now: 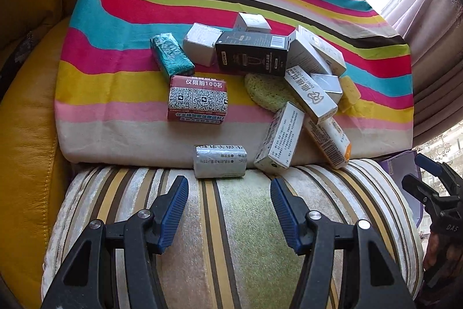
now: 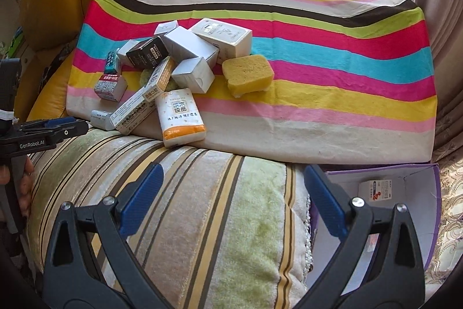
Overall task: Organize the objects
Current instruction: 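Move both open tools back to the pile of boxes, then grasp the white cylindrical pack with the left tool while the right tool grasps the tissue pack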
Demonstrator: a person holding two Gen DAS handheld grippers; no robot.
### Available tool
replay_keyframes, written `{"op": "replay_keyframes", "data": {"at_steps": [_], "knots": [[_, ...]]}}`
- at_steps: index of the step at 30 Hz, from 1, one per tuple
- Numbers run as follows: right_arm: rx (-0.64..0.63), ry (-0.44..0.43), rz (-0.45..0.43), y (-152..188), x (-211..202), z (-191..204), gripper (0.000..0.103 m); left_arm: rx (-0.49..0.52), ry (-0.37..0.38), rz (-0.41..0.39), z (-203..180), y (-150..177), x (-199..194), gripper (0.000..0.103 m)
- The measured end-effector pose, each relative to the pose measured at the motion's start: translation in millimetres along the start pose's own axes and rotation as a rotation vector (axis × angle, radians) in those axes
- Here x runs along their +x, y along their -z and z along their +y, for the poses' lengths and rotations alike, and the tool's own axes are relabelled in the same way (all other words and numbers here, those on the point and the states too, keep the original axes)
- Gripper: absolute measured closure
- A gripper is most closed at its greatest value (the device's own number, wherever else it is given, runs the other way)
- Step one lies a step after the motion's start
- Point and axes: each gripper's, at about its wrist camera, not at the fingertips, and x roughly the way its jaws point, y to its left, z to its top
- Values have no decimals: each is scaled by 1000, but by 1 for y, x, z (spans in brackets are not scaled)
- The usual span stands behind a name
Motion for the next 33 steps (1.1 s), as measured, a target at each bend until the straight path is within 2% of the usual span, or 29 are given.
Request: {"op": "replay_keyframes", "data": {"at_steps": [12,25,29,31,33], "knots": [[-105,-19,97,-24,51,32,4,23,-43,77,0,-11,31,43],[-156,-39,162,-40,93,43,4,20,-56,93,0,-12,45,43],[-154,-45,161,-46,100,42,4,17,-65,82,-1,-11,44,48],[-160,-42,159,-49,103,44,4,15,-69,73,-1,-10,43,53],[-169,-41,159,-50,107,45,4,9,-64,67,0,-9,41,53]]}}
